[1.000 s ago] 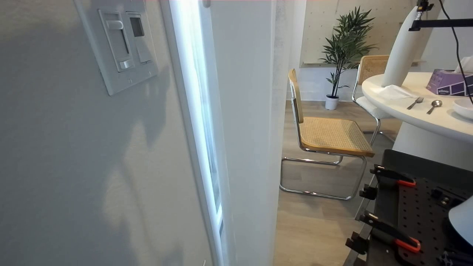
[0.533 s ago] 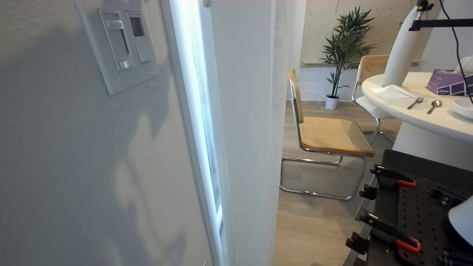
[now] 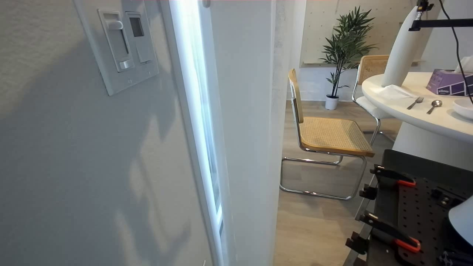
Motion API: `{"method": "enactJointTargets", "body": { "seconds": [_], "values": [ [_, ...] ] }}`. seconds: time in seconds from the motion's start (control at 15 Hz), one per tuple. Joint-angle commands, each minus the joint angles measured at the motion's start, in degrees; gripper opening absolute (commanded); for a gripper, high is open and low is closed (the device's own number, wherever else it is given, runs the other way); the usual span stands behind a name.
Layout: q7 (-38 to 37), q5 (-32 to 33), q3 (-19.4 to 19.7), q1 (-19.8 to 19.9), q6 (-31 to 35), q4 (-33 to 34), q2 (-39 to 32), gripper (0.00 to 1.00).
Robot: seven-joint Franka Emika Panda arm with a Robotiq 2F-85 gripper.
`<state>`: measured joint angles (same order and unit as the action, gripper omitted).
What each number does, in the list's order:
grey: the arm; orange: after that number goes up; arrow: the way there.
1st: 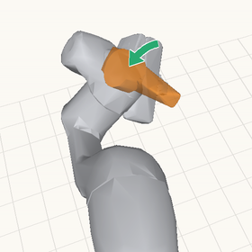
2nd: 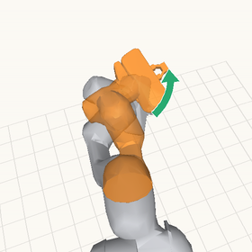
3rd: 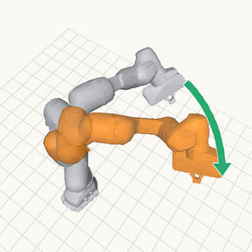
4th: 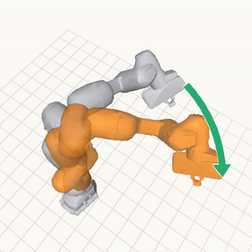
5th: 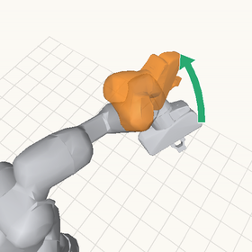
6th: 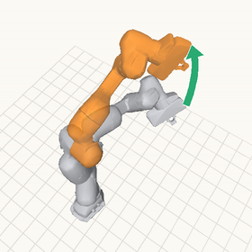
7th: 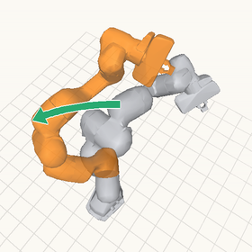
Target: Open the white curtain
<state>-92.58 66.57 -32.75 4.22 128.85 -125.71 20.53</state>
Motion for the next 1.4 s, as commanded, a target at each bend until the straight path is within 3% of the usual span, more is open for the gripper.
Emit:
{"method": "enactJointTargets", "body": {
  "seconds": [0.0,0.07,0.2,0.8,0.93,1.33],
  "values": [
    [-2.0,3.4,5.2,-6.6,-3.3,1.3,-2.9,0.95],
    [-1.8,4.0,6.3,-8.0,-4.0,1.5,-3.4,0.72],
    [-1.8,5.0,8.0,-10.1,-5.0,1.6,-4.0,0.67],
    [-0.4,6.4,13.9,-14.1,-4.9,0.1,-3.2,0.0],
    [0.2,6.5,15.6,-14.0,-4.1,-0.3,-2.7,0.05],
    [3.4,7.5,22.0,-12.5,1.0,-1.1,-1.9,0.05]
  ]
}}
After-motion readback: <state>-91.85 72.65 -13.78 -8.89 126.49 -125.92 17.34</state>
